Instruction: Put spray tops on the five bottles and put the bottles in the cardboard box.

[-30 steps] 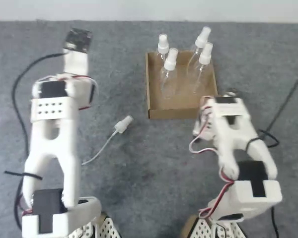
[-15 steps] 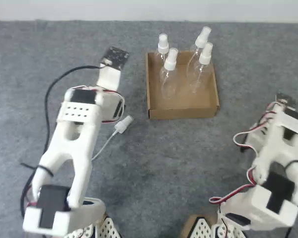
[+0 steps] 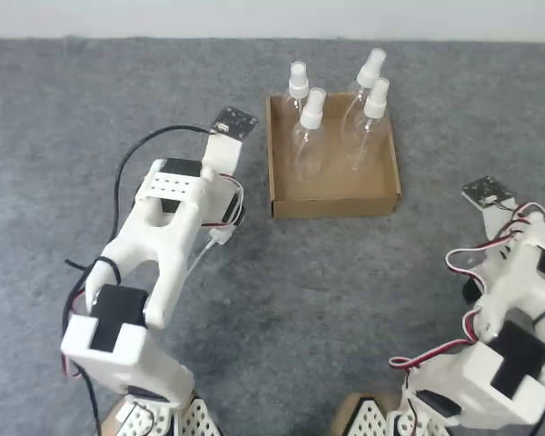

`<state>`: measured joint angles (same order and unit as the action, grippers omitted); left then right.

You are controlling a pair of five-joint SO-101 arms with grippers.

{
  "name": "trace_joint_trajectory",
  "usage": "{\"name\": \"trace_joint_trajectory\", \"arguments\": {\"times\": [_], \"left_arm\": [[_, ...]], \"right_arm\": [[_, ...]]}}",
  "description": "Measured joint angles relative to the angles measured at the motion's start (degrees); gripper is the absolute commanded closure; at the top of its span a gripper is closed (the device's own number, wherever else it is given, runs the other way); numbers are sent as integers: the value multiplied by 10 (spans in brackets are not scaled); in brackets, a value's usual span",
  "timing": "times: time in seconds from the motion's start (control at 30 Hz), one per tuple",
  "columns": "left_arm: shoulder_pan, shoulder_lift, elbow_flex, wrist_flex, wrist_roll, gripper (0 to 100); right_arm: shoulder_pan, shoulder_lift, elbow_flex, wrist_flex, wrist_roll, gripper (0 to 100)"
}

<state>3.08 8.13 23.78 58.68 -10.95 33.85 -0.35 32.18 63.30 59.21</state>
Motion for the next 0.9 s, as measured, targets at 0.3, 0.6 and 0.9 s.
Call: {"name": "trace_joint_trajectory", "arguments": {"times": [0.3,0.6,0.9], "left_arm": [[2,36,0,-19,1,841],[-1,70,-7,-36,1,988],[-59,-20,-7,11,2,989]], "right_arm": [[2,15,4,-46,-4,989],[2,18,4,-47,-4,989],[2,18,4,-47,-4,989]]}}
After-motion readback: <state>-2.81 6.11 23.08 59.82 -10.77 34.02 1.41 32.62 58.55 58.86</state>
